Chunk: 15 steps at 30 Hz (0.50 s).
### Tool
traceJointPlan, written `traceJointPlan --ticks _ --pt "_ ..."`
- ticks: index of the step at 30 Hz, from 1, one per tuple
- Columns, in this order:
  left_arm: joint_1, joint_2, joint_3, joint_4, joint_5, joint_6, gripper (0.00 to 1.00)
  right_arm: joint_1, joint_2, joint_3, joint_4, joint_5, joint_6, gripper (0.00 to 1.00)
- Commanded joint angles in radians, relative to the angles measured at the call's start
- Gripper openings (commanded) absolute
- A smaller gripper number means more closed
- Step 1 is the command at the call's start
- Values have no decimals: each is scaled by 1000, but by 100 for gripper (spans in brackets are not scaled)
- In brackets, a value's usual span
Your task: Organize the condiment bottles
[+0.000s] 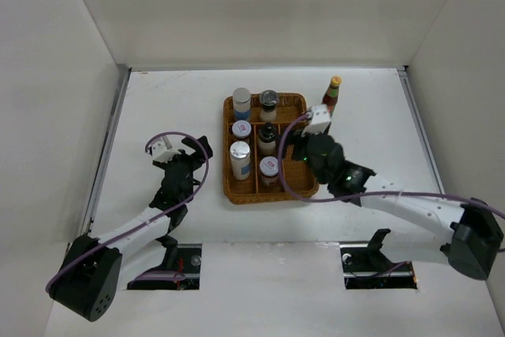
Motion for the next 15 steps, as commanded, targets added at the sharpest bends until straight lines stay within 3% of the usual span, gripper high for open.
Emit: traceJointPlan --ticks 1,7,15 --pt "3 7 -1 39 12 -20 98 -184 -54 44 -2 -9 -15 97" --pt "0 22 4 40 35 -23 98 -505 158 274 73 -66 -130 100" --pt "1 62 16 43 44 -24 98 -652 376 479 39 -152 -167 100"
